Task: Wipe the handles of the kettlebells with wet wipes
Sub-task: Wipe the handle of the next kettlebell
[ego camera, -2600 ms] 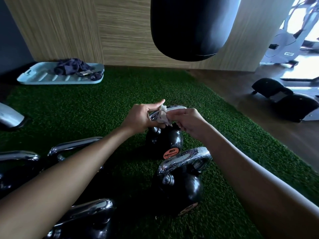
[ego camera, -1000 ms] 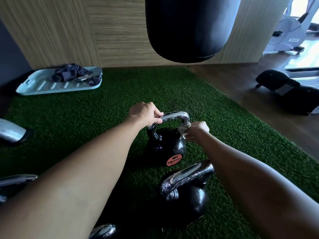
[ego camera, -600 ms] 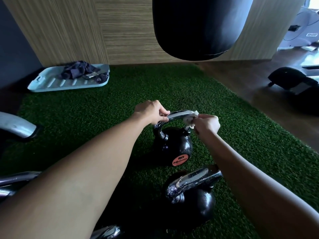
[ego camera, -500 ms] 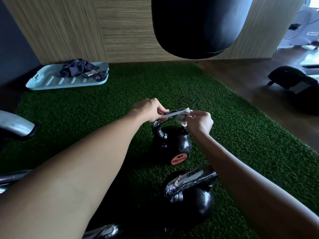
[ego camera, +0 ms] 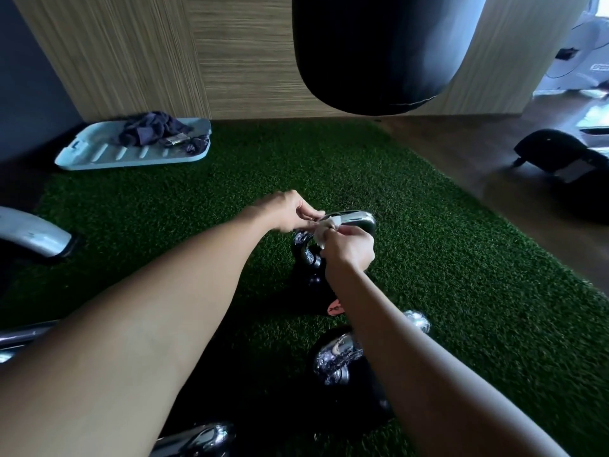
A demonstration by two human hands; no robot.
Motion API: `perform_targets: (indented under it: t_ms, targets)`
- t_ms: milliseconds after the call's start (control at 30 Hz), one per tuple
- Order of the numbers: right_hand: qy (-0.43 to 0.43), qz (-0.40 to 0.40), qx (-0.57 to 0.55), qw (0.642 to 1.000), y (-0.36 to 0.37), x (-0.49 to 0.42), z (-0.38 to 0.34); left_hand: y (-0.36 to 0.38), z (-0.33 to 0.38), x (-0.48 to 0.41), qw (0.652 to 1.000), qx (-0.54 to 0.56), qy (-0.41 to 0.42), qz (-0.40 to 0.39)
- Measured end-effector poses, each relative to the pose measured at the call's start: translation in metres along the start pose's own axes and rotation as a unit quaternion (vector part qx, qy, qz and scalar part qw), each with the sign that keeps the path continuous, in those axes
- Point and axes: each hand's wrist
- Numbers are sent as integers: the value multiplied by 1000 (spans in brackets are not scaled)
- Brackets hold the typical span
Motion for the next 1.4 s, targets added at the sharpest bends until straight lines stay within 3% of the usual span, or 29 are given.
perform_targets:
  t_ms: [233,333,600,867,1033,1233,1400]
  targets:
    - [103,60,-149,982,22,42,23,6,-8,-2,999,44,2,5]
    - [107,73,-188,974,27,50,24,9,-10,-4,998,59,3,-2]
    - [23,66,-136,988,38,60,34,8,-11,-5,999,54,4,0]
    - [117,108,-101,982,39,65,55,10,-11,-6,999,38,1,-4]
    - [82,108,-120,984,43,65,48,12,-14,-8,999,52,2,-3]
    - [165,126,-116,971,33,65,48,11,-11,-7,999,34,-3,6]
    - [119,134,-115,977,1,52,17,2,2,11,999,-33,11,26]
Point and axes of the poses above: each hand's wrist, its own x-axis away from the middle knuckle, its own y-axis out of the palm, z = x × y, and after that the axes turned 4 degrees about z, right-handed
